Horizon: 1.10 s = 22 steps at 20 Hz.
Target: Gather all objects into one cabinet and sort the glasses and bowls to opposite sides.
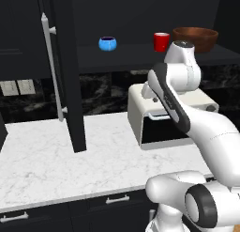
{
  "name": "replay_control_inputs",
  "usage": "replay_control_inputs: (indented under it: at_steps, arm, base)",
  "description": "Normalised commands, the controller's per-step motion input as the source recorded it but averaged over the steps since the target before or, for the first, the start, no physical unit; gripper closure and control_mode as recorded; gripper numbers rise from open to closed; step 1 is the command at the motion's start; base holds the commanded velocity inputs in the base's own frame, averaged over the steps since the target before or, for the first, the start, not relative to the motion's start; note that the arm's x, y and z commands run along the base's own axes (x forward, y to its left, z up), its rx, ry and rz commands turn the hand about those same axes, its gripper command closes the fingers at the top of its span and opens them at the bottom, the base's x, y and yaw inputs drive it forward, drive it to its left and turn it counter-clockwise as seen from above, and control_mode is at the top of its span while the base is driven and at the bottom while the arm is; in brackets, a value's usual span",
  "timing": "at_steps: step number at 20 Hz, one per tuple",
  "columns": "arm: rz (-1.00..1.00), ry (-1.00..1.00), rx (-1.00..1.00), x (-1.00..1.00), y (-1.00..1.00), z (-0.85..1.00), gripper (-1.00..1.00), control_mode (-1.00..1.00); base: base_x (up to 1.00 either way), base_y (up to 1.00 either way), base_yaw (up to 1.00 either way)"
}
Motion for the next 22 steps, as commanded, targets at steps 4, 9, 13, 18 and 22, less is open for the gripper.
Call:
replay_control_inputs:
  at_steps: [4,9,13,18,22]
  arm:
    - [-0.02,-0.10,0.00,-0.34,-0.06,0.10,-1.00,-1.00]
    - [-0.03,-0.34,0.00,-0.68,-0.01,0.33,-1.00,-1.00]
    - [-0.06,-0.25,0.00,-0.53,-0.05,0.32,-1.00,-1.00]
    - [-0.07,-0.23,0.01,-0.46,-0.18,0.39,-1.00,-1.00]
    - [-0.09,-0.08,0.07,-0.10,-0.26,0.53,-1.00,-1.00]
  base:
    - [0.00,0.00,0.00]
    - [0.00,0.00,0.00]
    - [0.00,0.00,0.00]
    - [0.00,0.00,0.00]
    - [0.00,0.00,0.00]
